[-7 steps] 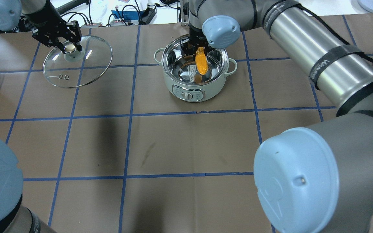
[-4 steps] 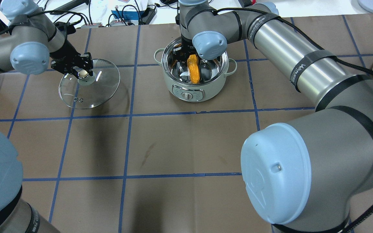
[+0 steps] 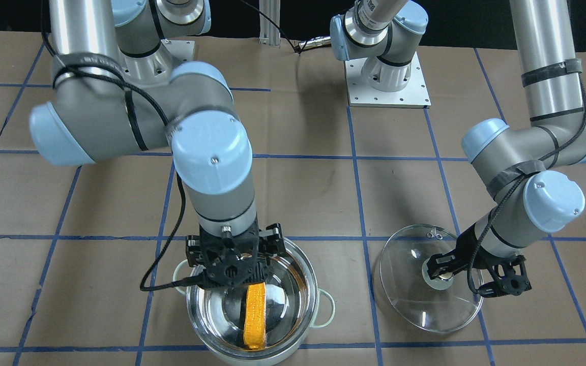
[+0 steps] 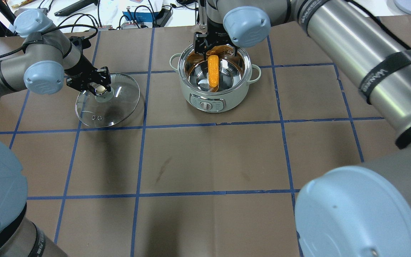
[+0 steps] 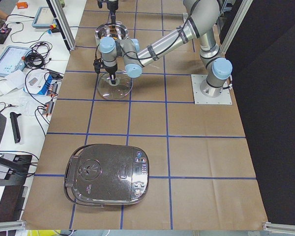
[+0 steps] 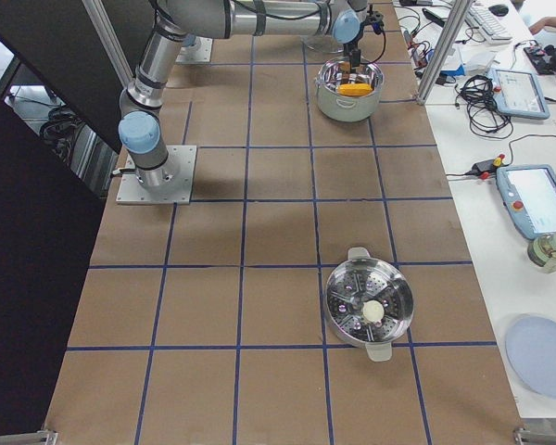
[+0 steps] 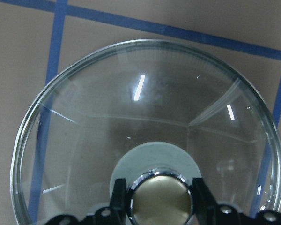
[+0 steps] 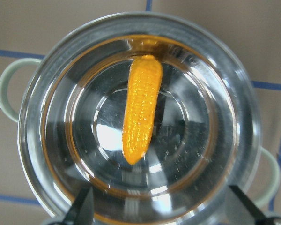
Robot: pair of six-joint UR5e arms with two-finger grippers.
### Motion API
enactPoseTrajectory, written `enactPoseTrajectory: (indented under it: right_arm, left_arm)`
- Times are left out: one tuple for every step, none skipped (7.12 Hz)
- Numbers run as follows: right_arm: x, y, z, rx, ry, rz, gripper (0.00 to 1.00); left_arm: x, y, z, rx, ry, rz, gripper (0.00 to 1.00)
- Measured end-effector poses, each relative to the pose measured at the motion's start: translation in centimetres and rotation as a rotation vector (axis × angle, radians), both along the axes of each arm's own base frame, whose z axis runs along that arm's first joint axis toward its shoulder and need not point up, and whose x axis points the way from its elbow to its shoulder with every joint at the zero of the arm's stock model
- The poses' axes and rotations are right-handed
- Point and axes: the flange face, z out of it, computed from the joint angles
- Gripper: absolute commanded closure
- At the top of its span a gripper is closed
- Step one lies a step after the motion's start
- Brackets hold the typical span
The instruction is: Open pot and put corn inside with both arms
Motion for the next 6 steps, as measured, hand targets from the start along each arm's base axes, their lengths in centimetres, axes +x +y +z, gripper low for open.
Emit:
enactPoseTrajectory:
  right_arm:
    - [-4.1, 1.6, 4.6, 0.019, 0.007, -0.002, 0.05]
    - [-8.3, 4.3, 8.5, 0.043, 0.011, -0.008, 0.05]
    - [-11.6, 8.4, 11.2, 0.058, 0.013, -0.018, 0.05]
    - [-13.9, 12.6, 12.4, 0.067, 0.014, -0.034, 0.05]
    - [-15.3, 15.4, 12.1, 0.079, 0.019, -0.043, 0.05]
    - [-16.0, 16.7, 11.9, 0.082, 0.025, -0.042, 0.04]
  left_arm:
    - [-0.1, 0.2, -0.4, 0.006, 0.001, -0.001, 0.01]
    - [-0.2, 0.4, -0.7, 0.013, 0.002, -0.002, 0.00]
    - [-0.2, 0.5, -1.0, 0.017, 0.003, 0.001, 0.00]
    - [-0.2, 0.5, -0.9, 0.014, 0.001, 0.002, 0.00]
    - [-0.5, 0.5, -0.1, 0.006, -0.006, -0.002, 0.00]
    - [-1.6, 0.8, 1.5, -0.002, -0.018, -0.017, 0.00]
